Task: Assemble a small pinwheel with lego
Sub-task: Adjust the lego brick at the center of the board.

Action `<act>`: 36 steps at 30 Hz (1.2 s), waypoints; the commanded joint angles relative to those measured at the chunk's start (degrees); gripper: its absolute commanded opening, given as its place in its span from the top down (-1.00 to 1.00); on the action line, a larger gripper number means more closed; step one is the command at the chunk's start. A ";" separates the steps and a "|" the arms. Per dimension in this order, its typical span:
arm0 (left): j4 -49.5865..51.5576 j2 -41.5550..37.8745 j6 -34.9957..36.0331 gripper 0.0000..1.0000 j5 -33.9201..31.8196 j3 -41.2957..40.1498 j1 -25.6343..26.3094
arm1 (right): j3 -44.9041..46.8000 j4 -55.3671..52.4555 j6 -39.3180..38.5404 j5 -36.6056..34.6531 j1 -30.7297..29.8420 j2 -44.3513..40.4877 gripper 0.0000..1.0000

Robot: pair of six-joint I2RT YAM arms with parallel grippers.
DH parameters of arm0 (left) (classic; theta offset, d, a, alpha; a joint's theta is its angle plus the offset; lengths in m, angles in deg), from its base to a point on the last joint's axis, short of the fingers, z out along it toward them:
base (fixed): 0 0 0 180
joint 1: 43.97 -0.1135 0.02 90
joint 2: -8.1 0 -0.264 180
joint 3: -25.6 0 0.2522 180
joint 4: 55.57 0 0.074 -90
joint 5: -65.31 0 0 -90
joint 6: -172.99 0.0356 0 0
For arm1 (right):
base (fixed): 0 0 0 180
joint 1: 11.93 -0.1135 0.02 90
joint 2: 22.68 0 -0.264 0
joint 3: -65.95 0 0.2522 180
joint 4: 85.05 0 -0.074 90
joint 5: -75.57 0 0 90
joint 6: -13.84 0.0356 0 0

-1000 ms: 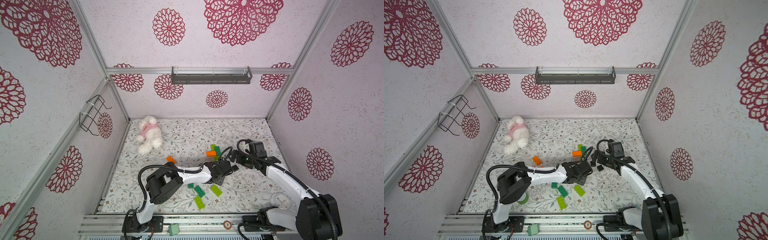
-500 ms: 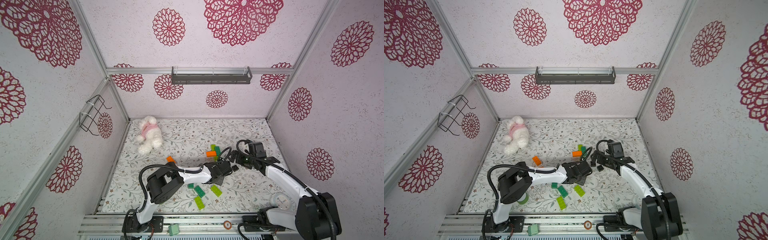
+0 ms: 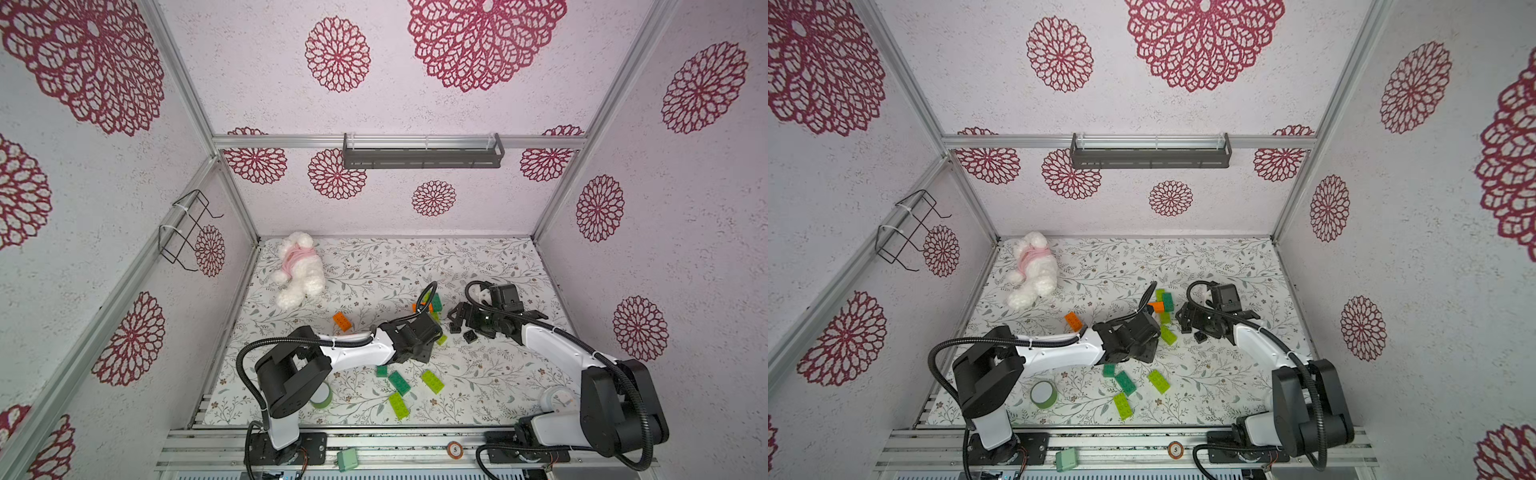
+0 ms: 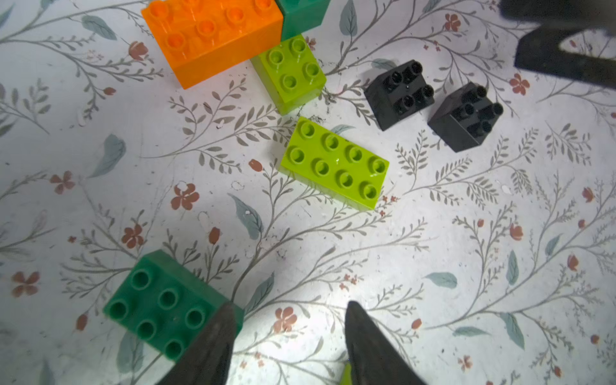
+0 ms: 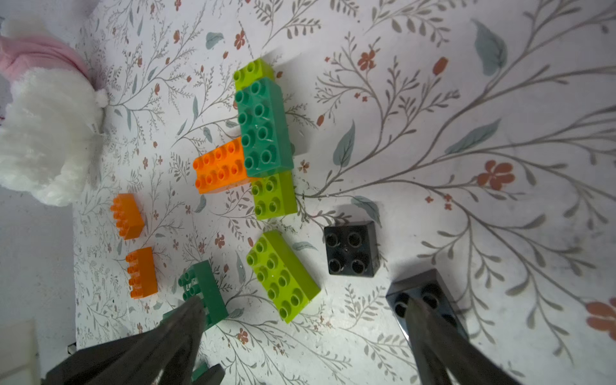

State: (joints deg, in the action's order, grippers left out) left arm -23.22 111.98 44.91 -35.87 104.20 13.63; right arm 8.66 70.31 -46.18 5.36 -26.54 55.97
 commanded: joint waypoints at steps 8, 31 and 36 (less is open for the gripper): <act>-15.28 -13.59 -2.54 -0.70 1.16 -13.92 -5.15 | -2.61 3.22 -1.21 0.68 -7.18 7.98 0.52; -6.64 -12.85 4.20 -0.92 1.00 -9.00 -2.89 | -1.90 4.74 3.15 -1.01 -12.89 13.55 1.00; -5.31 -9.24 4.08 -0.87 0.12 -6.61 -1.47 | -0.19 10.50 6.99 3.70 -14.22 13.87 0.98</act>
State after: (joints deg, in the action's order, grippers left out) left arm -31.41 101.16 48.03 -33.64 96.42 11.66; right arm 8.07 76.30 -42.42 4.72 -40.31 71.05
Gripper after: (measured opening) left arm 0.936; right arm 0.056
